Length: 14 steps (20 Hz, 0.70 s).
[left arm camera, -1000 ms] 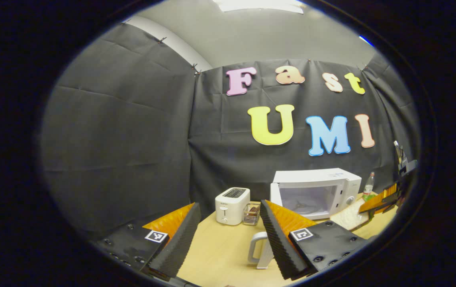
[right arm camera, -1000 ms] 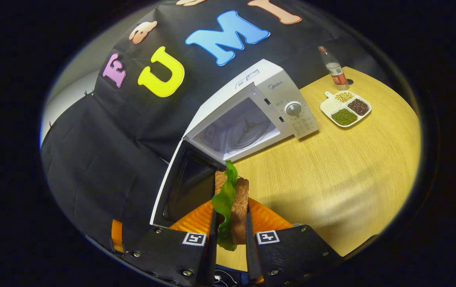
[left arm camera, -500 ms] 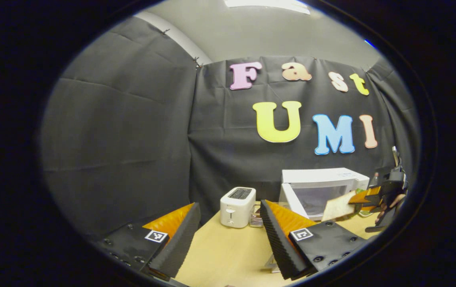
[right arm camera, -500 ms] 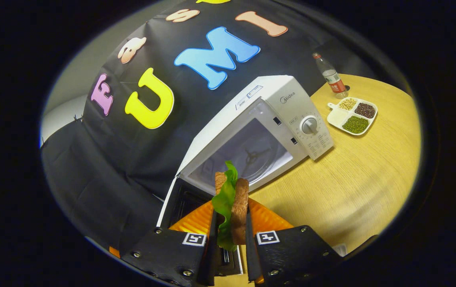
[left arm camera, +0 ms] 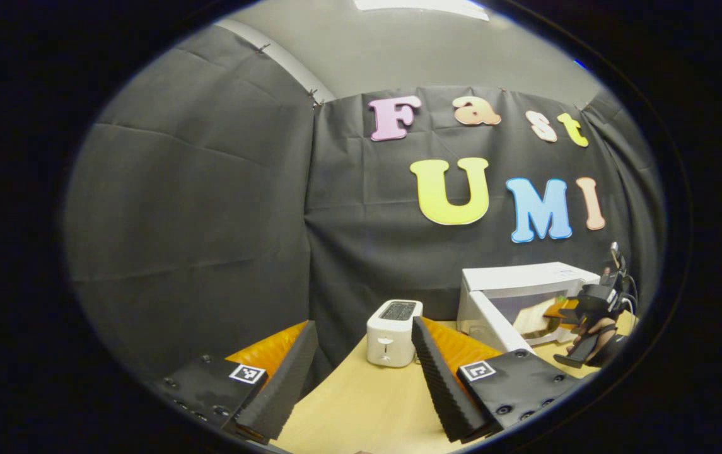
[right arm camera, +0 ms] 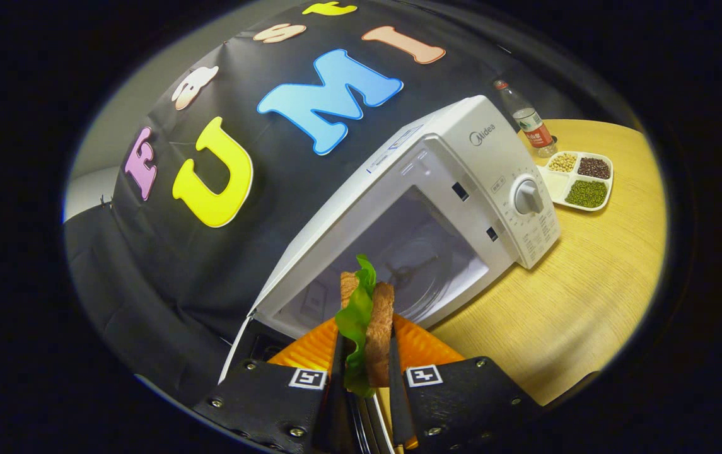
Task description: Open the microwave oven with the left hand, put the food in, and close the microwave oven.
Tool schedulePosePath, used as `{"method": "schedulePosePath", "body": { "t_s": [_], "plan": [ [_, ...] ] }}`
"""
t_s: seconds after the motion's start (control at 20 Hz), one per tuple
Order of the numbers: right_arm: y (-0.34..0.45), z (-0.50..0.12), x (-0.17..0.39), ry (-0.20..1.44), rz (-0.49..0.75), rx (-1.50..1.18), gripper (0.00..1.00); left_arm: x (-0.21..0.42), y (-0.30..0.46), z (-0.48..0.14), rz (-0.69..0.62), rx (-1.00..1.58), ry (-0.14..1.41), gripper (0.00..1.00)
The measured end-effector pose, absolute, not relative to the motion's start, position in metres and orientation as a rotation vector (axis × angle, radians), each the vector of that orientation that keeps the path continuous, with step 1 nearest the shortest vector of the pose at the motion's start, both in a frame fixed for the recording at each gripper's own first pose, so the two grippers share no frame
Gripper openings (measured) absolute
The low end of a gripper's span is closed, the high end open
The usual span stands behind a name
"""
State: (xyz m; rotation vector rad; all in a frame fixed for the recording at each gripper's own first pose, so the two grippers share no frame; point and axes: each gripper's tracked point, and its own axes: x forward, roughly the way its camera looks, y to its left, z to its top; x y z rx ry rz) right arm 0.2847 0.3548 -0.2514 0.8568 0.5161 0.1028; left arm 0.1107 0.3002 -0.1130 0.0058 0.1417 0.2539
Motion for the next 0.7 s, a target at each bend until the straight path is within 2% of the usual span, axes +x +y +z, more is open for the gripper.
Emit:
{"method": "schedulePosePath", "body": {
  "t_s": [0.35, 0.7],
  "plan": [
    [0.369, -0.281, 0.337, 0.420, 0.023, 0.860, 0.31, 0.105, 0.326, -0.137, 0.292, 0.043, 0.222, 0.98],
    [0.372, -0.322, 0.371, 0.417, -0.017, 0.799, 0.31, 0.101, 0.326, -0.159, 0.303, 0.066, 0.295, 0.96]
  ]
}}
